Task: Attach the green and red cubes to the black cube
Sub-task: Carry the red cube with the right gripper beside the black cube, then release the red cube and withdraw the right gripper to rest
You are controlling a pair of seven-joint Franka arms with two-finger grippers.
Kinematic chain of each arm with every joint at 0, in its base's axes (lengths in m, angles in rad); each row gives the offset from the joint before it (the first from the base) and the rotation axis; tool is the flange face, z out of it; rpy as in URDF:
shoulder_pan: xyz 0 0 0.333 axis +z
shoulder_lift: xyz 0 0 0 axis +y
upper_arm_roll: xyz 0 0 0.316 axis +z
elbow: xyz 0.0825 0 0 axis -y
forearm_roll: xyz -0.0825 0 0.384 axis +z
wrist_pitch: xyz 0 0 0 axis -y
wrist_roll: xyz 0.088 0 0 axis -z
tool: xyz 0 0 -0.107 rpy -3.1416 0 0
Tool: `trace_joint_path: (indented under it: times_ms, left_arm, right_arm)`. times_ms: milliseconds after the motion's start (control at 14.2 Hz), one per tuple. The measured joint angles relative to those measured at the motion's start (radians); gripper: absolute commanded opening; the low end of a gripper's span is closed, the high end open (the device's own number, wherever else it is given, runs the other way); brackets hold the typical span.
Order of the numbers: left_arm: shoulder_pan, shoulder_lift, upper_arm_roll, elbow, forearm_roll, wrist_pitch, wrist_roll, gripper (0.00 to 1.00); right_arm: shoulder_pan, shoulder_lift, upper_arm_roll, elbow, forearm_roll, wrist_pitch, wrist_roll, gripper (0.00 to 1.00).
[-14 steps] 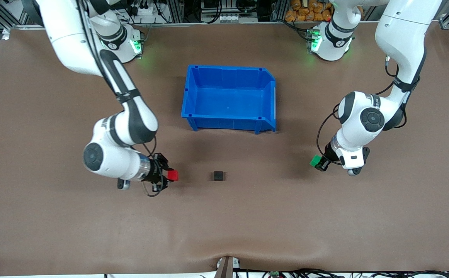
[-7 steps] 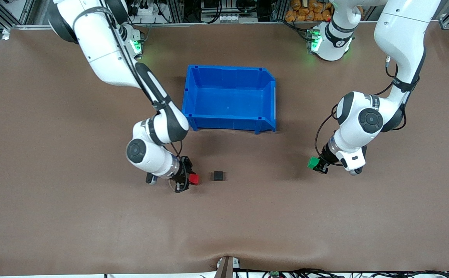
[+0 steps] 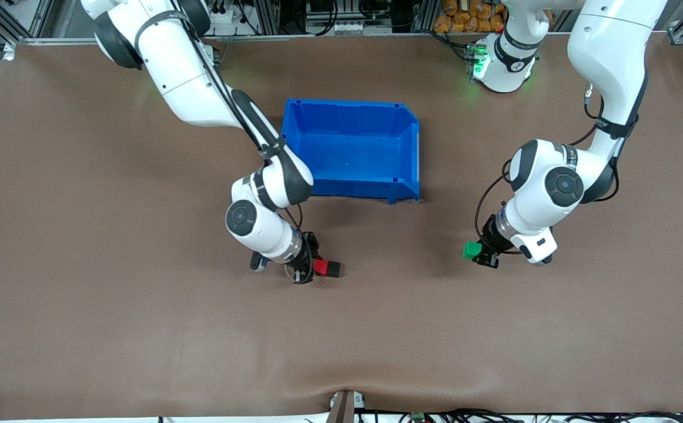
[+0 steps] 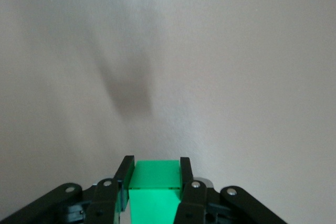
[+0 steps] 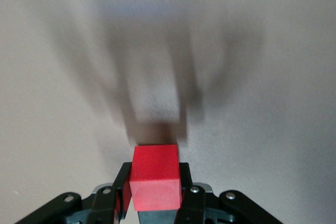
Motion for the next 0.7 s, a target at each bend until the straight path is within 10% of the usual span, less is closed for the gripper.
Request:
trace_joint_path:
  times_ms: [140, 211, 702]
  left_arm:
    - [-0.003, 0.008, 0.0, 0.017, -0.073, -0.008, -0.002, 0.0]
    - [-0.008, 0.016, 0.0, 0.025, -0.09, -0.01, -0.011, 0.0]
    - [-0.11, 0.118, -0.003, 0.129, -0.099, -0.011, -0.253, 0.0]
  right_arm:
    - [0.013, 0.012, 0.0, 0.016, 0.0, 0.001, 0.003, 0.79]
    - [0.02, 0.014, 0.0, 0.019, 0.0, 0.001, 0.003, 1.0]
    - [-0.003, -0.006, -0.027, 0.056, -0.189, -0.055, -0.142, 1.0]
